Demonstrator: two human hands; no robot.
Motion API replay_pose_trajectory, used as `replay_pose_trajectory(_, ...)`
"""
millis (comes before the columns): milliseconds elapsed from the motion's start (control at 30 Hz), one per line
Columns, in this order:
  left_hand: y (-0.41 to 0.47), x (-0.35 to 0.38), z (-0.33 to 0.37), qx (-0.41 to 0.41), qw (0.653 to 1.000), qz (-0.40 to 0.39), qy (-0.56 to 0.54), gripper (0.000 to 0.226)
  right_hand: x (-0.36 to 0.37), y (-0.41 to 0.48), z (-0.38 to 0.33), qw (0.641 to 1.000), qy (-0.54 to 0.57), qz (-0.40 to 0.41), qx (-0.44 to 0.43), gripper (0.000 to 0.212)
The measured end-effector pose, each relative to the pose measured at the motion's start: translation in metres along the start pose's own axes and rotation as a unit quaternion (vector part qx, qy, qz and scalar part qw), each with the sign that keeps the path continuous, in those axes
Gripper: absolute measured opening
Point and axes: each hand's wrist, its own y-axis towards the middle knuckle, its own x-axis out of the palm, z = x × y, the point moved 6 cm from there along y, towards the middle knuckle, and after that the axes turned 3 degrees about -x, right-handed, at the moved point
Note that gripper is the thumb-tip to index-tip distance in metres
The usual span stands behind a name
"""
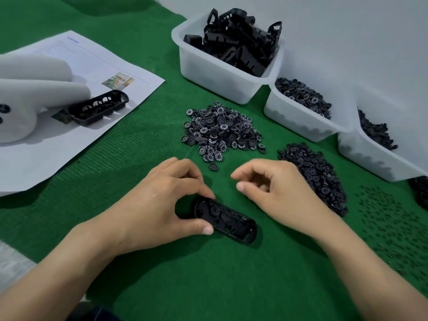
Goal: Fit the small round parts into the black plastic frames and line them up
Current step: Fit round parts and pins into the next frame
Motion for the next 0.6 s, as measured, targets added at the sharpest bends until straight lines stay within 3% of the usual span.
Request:
replay_pose_trajectory(67, 0.000, 0.000, 0.000, -0.002, 1.000, 0.001, 0.001, 0.046, 0.006, 0.009, -0.001, 0.999, -0.040, 0.021, 0.007, 0.010)
replay_pose_trajectory(200, 0.000, -0.001, 0.000, -0.010, 1.000, 0.007, -0.004, 0.047, 0.016, 0.024, -0.009, 0.993, -0.111, 0.048, 0.002, 0.021)
replay_pose_trajectory(333, -0.001, -0.002, -0.001, -0.015, 1.000, 0.016, -0.007, 0.047, 0.020, 0.035, -0.015, 0.989, -0.132, 0.062, -0.003, 0.012)
replay_pose_trajectory(600, -0.001, -0.004, -0.001, -0.022, 0.999, 0.022, -0.016, 0.050, -0.004, -0.001, -0.015, 0.998, -0.021, 0.012, -0.054, 0.008)
